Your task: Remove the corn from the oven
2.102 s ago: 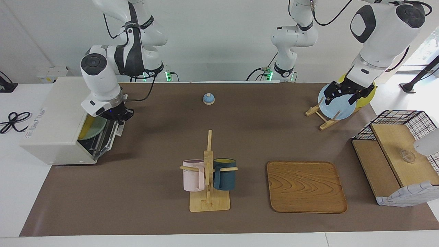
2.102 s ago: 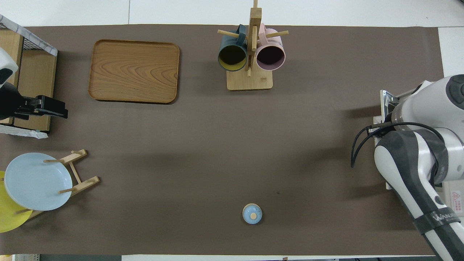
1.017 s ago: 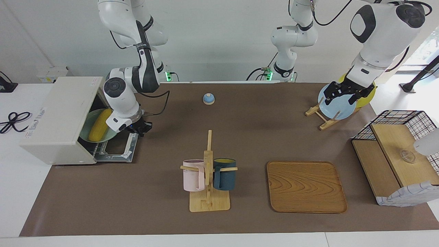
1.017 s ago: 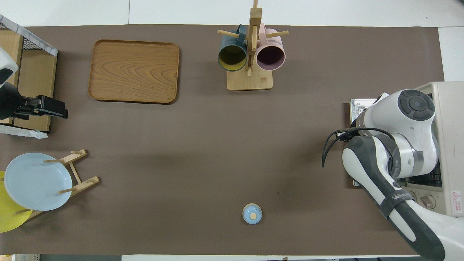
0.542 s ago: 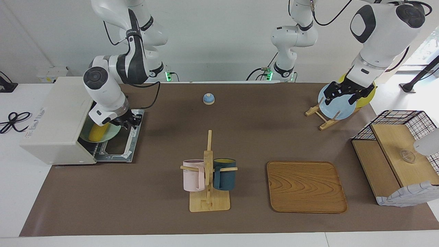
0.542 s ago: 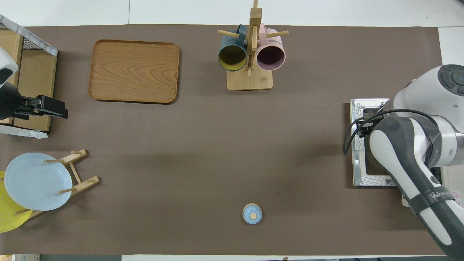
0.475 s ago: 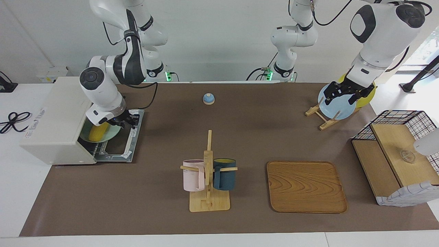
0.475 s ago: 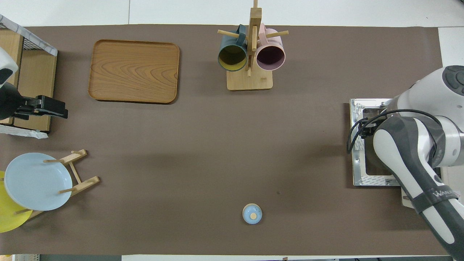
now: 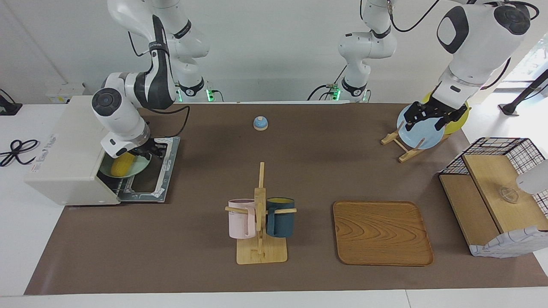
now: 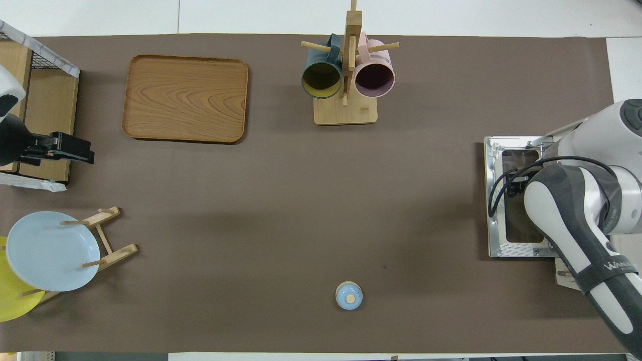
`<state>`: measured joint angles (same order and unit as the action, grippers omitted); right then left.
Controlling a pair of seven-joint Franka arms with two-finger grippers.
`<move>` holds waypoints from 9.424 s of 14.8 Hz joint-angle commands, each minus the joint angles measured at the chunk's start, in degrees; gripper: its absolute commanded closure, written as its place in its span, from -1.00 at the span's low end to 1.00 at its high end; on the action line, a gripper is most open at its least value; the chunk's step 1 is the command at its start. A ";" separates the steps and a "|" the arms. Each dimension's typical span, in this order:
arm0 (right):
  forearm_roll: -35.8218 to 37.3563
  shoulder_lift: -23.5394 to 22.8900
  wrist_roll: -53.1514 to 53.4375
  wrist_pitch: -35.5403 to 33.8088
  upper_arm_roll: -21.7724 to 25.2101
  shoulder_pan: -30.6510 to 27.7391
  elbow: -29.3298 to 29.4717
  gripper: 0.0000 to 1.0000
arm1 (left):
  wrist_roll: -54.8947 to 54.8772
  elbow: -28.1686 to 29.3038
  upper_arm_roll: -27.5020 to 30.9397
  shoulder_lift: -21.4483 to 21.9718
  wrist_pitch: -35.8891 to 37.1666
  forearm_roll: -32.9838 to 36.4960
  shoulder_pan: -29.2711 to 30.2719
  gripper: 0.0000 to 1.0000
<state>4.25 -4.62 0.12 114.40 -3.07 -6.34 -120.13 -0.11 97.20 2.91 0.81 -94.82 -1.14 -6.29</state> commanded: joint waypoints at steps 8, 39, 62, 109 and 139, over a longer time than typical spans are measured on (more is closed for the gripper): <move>4.00 2.15 -3.10 1.80 -0.36 -0.87 -3.36 1.00 | -0.15 0.09 -0.01 0.50 -0.19 1.23 0.31 -1.00; -2.66 -27.29 54.29 5.89 -6.60 42.82 34.55 1.00 | -0.15 0.53 0.16 0.68 -0.71 1.23 0.58 -1.00; 0.40 -8.13 26.71 1.34 -5.72 15.85 8.88 0.32 | 15.13 5.90 -0.28 -4.57 -14.23 -5.79 -17.95 -1.00; 2.78 4.43 -10.31 -23.70 -9.32 -8.07 21.17 -0.99 | 2.40 -19.77 -0.19 -43.27 -30.95 -8.27 -4.00 1.00; -3.46 2.95 -1.52 -29.59 5.70 8.89 30.49 -1.00 | 2.40 0.19 0.53 2.88 4.30 -1.85 2.14 -1.00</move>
<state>2.51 -2.01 -1.97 86.18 2.43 3.06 -90.41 2.20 95.91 6.88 3.25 -87.63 -3.86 -7.19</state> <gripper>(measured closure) 0.000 0.000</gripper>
